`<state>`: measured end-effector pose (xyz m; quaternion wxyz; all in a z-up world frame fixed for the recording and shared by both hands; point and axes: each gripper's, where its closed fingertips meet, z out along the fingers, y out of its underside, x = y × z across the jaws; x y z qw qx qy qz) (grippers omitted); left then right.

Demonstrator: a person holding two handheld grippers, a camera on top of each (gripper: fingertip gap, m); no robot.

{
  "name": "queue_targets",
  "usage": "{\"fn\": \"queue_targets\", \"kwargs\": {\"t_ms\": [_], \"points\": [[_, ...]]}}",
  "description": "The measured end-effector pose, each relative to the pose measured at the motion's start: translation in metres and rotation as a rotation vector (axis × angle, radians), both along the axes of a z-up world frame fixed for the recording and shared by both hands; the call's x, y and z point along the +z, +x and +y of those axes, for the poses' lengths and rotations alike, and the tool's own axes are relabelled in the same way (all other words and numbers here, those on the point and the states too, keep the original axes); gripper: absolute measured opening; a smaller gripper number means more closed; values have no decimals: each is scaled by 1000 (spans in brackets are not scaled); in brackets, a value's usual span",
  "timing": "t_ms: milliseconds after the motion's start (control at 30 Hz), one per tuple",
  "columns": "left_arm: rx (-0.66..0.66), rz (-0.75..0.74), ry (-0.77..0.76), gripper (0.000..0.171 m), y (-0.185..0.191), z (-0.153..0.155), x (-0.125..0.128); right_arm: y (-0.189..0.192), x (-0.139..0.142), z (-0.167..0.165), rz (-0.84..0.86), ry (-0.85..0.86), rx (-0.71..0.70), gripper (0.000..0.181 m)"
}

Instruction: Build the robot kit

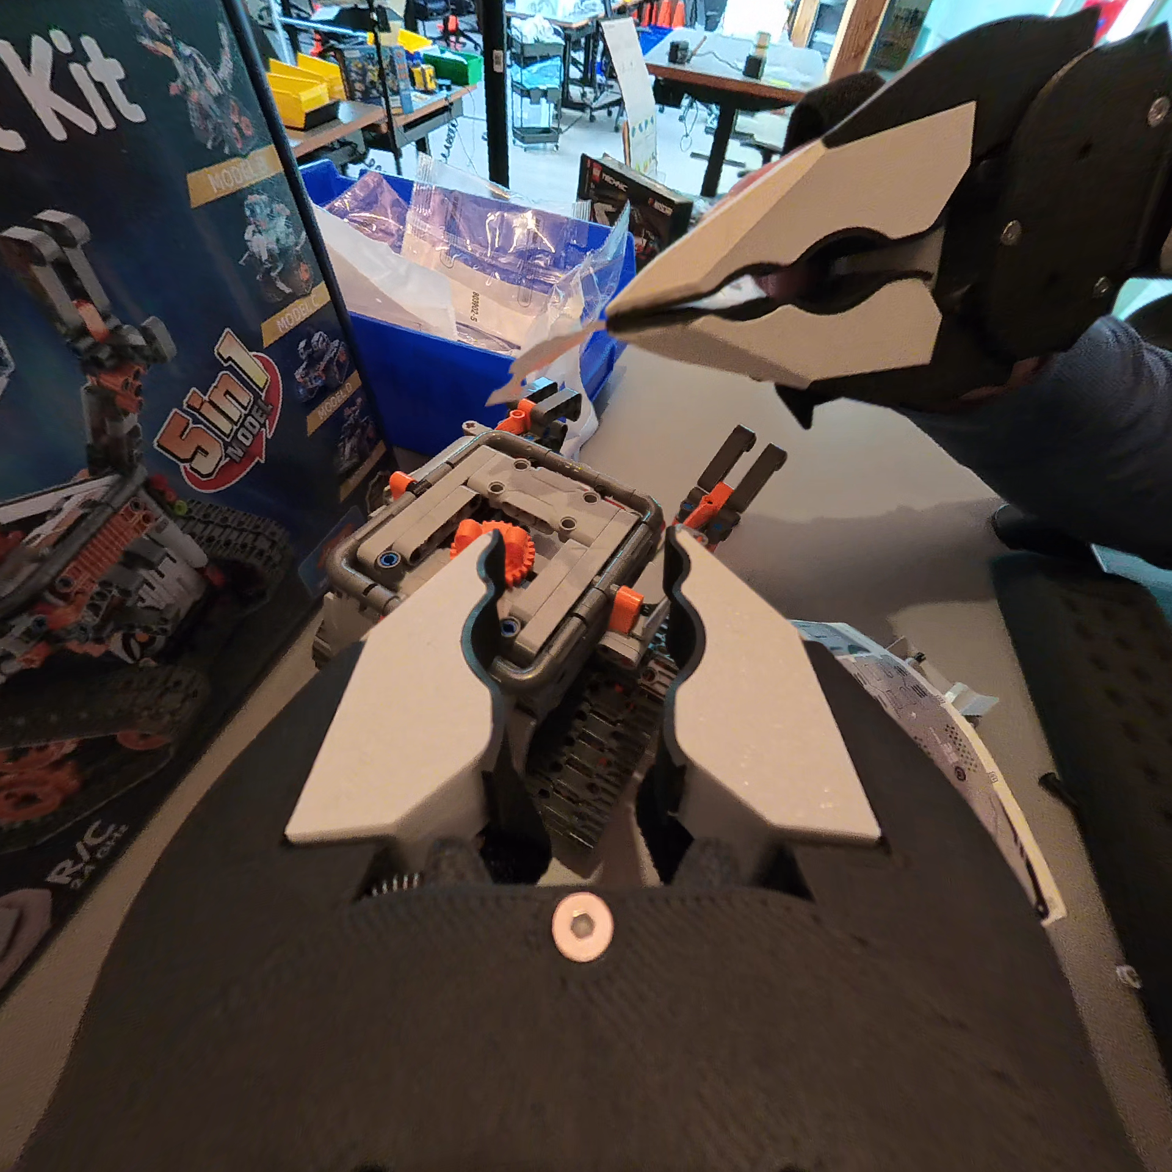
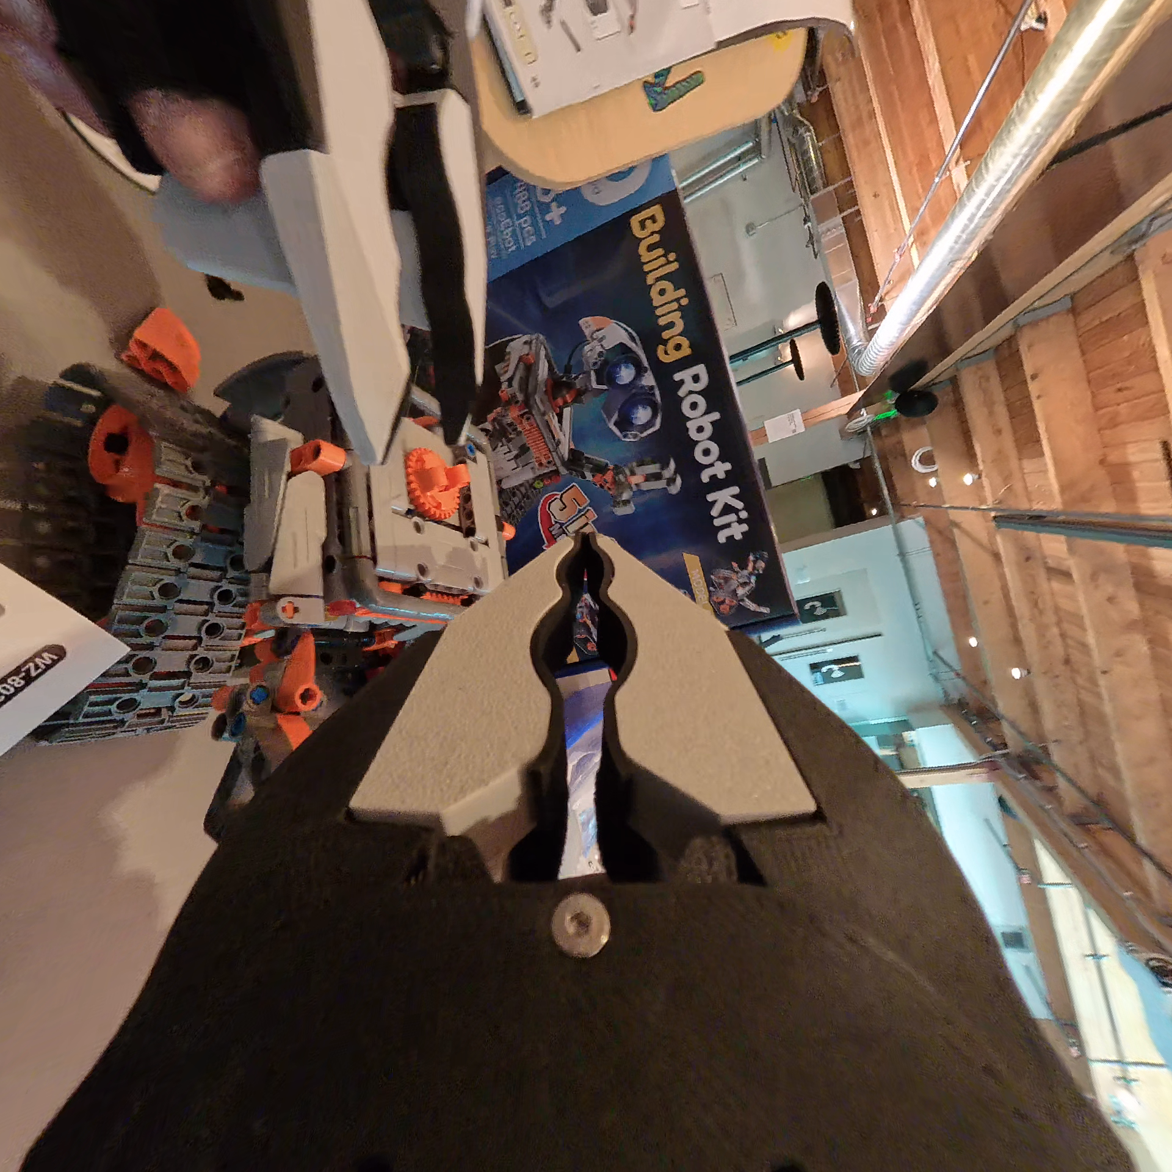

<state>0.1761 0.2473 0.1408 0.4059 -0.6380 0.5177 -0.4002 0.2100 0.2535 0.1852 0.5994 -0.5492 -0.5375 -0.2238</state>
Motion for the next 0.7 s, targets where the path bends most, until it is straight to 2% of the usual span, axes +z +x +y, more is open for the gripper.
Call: {"fn": "queue_targets", "kwargs": {"t_ms": [233, 533, 700], "points": [[5, 56, 79, 49, 6, 2, -14, -15, -24, -2, -93, 2, 32, 0], [-4, 35, 47, 48, 4, 3, -14, -24, -35, -10, -147, -39, 57, 0], [-6, 40, 45, 45, 4, 4, -14, -21, -15, -10, -69, -27, 38, 0]]}}
